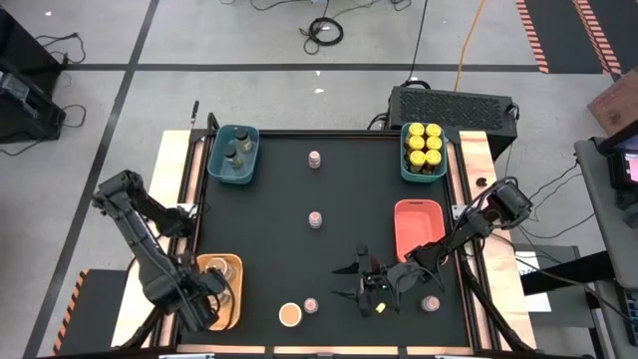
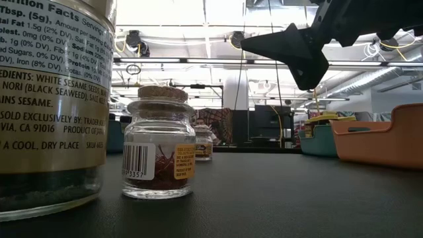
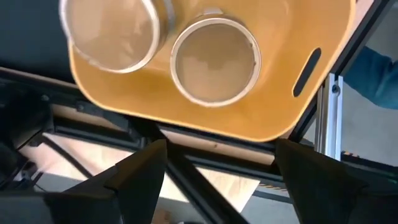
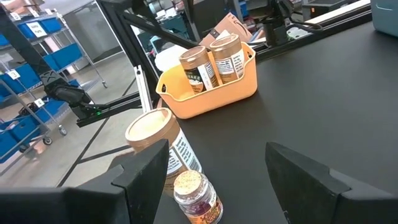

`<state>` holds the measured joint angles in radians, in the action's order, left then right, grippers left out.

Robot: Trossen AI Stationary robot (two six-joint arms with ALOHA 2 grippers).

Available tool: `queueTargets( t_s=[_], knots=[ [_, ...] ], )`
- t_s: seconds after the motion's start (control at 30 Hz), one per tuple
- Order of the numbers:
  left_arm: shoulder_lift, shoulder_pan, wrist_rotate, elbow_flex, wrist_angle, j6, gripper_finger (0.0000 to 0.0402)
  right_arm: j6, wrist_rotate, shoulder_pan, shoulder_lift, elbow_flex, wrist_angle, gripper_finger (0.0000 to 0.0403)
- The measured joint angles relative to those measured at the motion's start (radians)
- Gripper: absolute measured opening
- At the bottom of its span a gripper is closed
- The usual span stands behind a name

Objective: Sort spices by type
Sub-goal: Put the gold spice bottle into the yellow bin

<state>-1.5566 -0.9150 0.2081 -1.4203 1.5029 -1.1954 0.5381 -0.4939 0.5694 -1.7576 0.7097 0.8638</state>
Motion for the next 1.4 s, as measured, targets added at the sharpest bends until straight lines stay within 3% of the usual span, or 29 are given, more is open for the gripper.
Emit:
queueTargets(
  t_s=[0.13, 0.23, 0.5, 0.67, 0.9, 1.2, 1.4],
  knots=[
    [0.0, 0.0, -0.038, -0.064, 0.029, 0.0, 0.0302, 0.0, 0.002, 0.0, 0.0, 0.0, 0.0, 0.026],
    [0.0, 0.0, -0.148, -0.1, 0.002, 0.012, 0.0302, 0.0, 0.002, 0.0, 0.0, 0.0, 0.0, 0.026],
    [0.0, 0.003, -0.504, -0.113, -0.302, 0.211, 0.0302, -0.007, 0.001, 0.0, 0.0, 0.0, 0.039, 0.026],
    [0.0, 0.026, -0.607, -0.113, -0.4, 0.19, 0.0302, -0.002, 0.002, 0.0, 0.0, 0.0, 0.056, 0.026],
    [0.0, 0.07, -0.692, -0.113, -0.394, 0.157, 0.0302, 0.0, 0.004, 0.01, 0.0, 0.0, 0.088, 0.026],
    [-0.064, 0.073, -0.705, -0.111, -0.461, 0.184, 0.0302, -0.023, 0.022, 0.064, 0.0, 0.023, 0.105, 0.026],
    [-0.159, 0.067, -0.645, -0.11, -0.662, 0.389, 0.0302, -0.115, 0.044, 0.098, 0.0, 0.072, 0.092, 0.026]
  ],
)
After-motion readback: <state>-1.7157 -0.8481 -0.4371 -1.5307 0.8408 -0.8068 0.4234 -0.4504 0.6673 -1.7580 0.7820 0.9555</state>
